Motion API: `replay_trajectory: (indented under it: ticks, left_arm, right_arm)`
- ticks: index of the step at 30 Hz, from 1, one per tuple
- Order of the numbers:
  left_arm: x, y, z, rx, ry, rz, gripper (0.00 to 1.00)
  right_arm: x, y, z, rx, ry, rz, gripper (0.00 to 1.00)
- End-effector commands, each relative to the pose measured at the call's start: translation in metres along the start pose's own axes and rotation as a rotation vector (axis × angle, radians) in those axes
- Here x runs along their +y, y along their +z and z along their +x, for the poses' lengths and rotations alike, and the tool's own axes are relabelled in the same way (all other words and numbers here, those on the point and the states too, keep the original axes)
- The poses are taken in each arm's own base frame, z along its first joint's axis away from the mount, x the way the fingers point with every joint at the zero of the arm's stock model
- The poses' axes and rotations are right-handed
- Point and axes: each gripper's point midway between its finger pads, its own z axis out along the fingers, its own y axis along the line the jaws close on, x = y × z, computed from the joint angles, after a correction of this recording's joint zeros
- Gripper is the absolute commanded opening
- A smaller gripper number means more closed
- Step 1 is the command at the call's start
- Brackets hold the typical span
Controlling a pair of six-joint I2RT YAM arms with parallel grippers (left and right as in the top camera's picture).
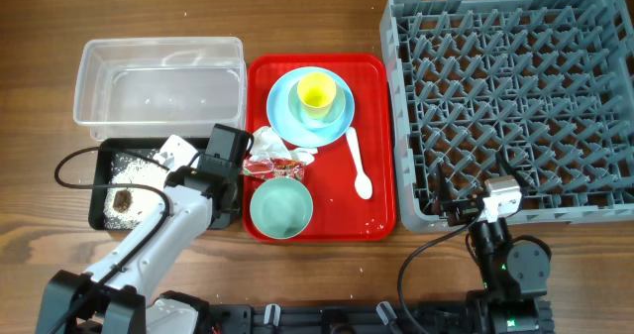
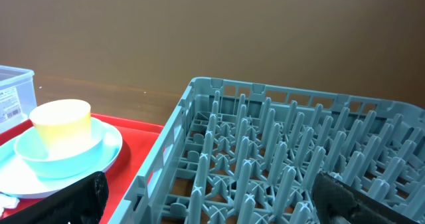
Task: Sort waste into correct bins and load items into the dishwasher rack
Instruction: 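Carry the carrot left and release it onto the black tray, then move the left gripper back over the tissue and red wrapper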
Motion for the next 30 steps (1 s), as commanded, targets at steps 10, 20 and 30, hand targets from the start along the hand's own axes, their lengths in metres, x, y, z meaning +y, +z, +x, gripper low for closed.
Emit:
replay_trajectory:
  ticks: [10,20,30]
  left_arm:
    - [0.013,0.027,0.011,-0.001,0.028,-0.097,0.07]
    - [0.002,0.017,0.001,-0.02,0.067,-0.041,0.35]
    - [-0.046,-0.072,-0.017,0.045,0.054,0.376,0.4]
  right_arm:
    - [0.001,-0.001,-0.003,-0.014,-0.01,-0.009,1.0]
    - [0.001,-0.001,-0.003,-0.014,-0.01,-0.009,1.0]
    - [0.001,-0.001,-0.003,-0.014,-0.01,-0.009,1.0]
